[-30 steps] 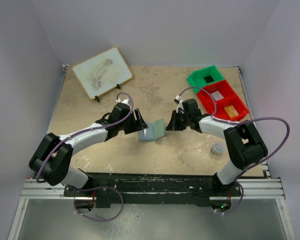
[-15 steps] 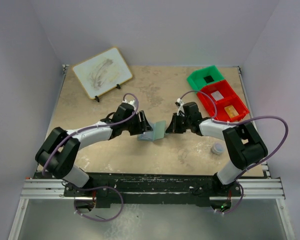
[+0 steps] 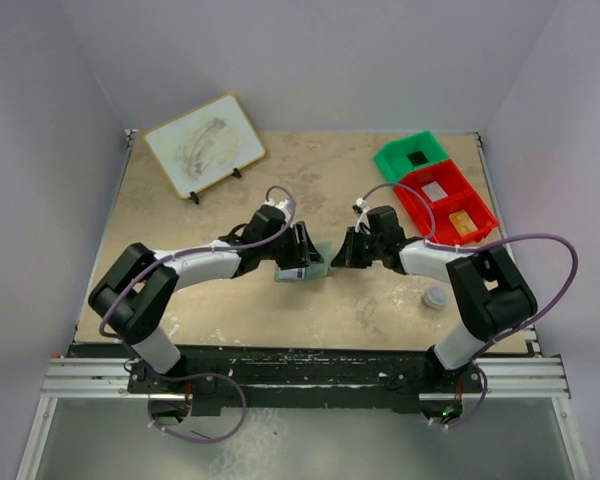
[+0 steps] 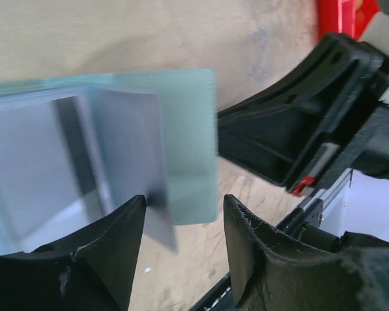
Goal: Take the credit cards out of the card holder
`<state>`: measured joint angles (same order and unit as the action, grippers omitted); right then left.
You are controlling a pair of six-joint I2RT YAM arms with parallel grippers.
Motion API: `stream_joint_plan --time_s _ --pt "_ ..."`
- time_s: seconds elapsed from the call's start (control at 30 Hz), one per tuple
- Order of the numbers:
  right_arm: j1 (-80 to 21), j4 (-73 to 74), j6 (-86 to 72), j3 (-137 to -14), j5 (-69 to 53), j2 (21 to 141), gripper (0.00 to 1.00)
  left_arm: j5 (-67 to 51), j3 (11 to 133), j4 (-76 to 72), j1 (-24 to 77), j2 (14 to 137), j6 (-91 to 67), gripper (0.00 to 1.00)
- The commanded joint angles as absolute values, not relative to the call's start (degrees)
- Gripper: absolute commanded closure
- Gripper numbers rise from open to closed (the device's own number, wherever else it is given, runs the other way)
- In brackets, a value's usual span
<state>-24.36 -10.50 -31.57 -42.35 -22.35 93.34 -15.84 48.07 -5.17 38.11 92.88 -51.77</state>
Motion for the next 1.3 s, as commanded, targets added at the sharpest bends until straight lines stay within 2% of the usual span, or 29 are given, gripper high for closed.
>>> stream_joint_plan --time_s 0.0,0.13,0.47,0.7,0.93,1.1,1.27 --pt "-24.61 -13.79 -36.41 -38.89 -20.7 87.66 0.95 -16.09 54.18 -9.89 42.78 96.62 -52.95 0.53" --pt "-24.61 -11.99 -37.92 -38.55 -17.27 84.75 0.88 -12.51 54.49 -10.6 44.57 98.59 -52.69 0.56" --pt "-24.43 -2.41 -36.11 -44.38 -9.77 80.7 0.82 -10.85 53.56 -8.78 45.53 100.72 -50.31 0.58" --pt "-24.43 -5.82 -36.09 -47.08 -18.46 79.81 0.78 -10.49 52.21 -6.86 45.61 99.9 -49.48 0.58" --pt "-24.52 -13.39 -35.11 -49.33 -32.27 89.43 0.79 -10.89 51.5 -5.99 45.62 98.26 -48.73 0.59" --pt "-24.51 -13.7 -34.65 -48.54 -33.01 95.79 0.79 -8.95 51.02 -2.42 45.61 93.54 -46.36 0.59" --pt "-24.52 -13.22 -33.93 -46.95 -32.0 99.8 0.8 -1.59 51.14 4.88 45.53 87.23 -42.69 0.58"
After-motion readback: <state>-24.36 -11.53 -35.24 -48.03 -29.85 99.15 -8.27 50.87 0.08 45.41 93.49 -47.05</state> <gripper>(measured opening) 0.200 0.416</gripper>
